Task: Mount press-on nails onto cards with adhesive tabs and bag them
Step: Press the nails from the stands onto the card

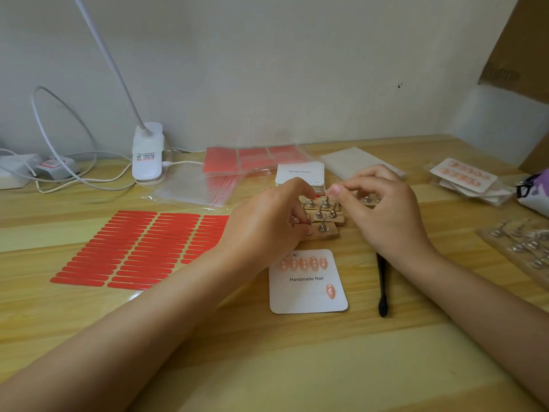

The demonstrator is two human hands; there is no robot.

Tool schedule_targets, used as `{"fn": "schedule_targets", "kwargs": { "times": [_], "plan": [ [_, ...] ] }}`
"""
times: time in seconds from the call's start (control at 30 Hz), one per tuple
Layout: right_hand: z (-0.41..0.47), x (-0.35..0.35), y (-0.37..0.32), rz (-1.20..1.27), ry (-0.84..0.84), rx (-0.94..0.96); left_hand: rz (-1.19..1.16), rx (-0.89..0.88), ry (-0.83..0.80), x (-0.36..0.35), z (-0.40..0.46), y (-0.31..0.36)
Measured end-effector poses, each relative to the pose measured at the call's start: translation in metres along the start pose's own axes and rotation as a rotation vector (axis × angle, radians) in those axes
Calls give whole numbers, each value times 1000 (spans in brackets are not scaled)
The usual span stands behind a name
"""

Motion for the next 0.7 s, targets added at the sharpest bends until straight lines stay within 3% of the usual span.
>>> {"fn": "schedule_targets", "kwargs": {
  "times": [0.23, 0.4, 0.5, 0.7],
  "plan": [
    [-4, 16, -16, 41, 12, 47, 164, -80, -26, 8, -1, 11],
    [-9, 27, -37, 45, -30, 109, 250, -288, 60, 25, -13, 27],
    [-23, 23, -41, 37, -147, 118, 252, -415, -10, 28, -31, 28],
    [-59, 17, -32, -43, -243, 192, 154, -444, -113, 23, -66, 19]
  ]
}}
Point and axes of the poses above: each hand's wrist, its own z-axis towards the middle knuckle, its own x-axis out of the back of the hand, y = z × x, the point moved 5 cm from there along z, towards the middle knuckle, and after that the axes turned 2 degrees about -x, right-handed, at the moved point
